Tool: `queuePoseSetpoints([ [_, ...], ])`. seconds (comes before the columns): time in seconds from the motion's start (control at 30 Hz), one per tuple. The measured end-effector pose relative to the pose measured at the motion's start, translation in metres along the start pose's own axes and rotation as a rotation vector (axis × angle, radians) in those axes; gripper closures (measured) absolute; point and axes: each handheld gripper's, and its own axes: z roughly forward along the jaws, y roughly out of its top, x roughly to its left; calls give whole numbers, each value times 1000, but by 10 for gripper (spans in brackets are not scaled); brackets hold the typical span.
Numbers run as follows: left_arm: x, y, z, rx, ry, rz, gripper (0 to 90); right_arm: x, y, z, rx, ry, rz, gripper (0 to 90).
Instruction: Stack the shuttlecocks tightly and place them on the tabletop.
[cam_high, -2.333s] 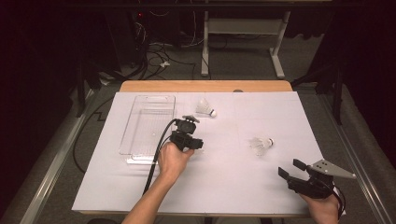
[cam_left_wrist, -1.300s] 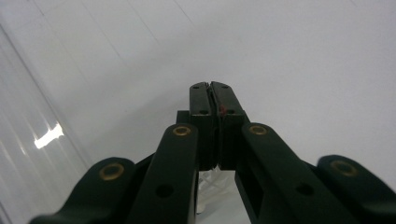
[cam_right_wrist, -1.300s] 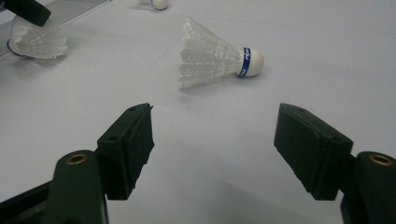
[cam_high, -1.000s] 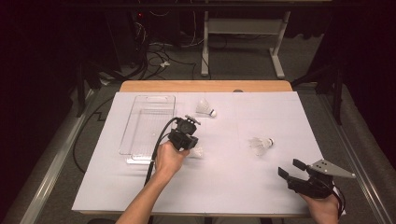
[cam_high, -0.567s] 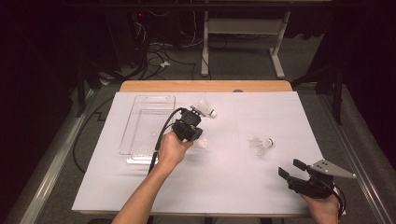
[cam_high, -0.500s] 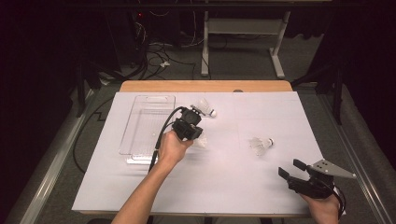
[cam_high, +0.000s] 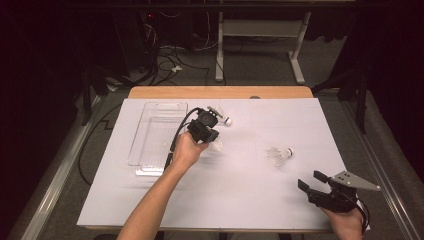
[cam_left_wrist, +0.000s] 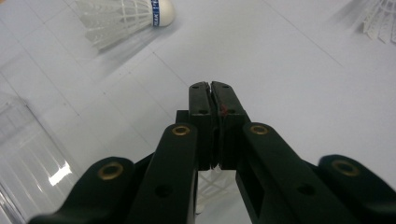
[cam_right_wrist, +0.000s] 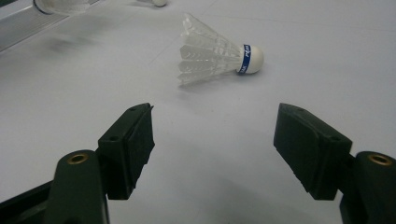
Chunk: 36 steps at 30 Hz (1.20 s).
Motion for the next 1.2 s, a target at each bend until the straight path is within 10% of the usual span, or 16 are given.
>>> queuePoseSetpoints([
  [1.2, 13, 29, 52, -27, 36, 72, 864, 0, 0, 1, 6, 6, 3, 290],
])
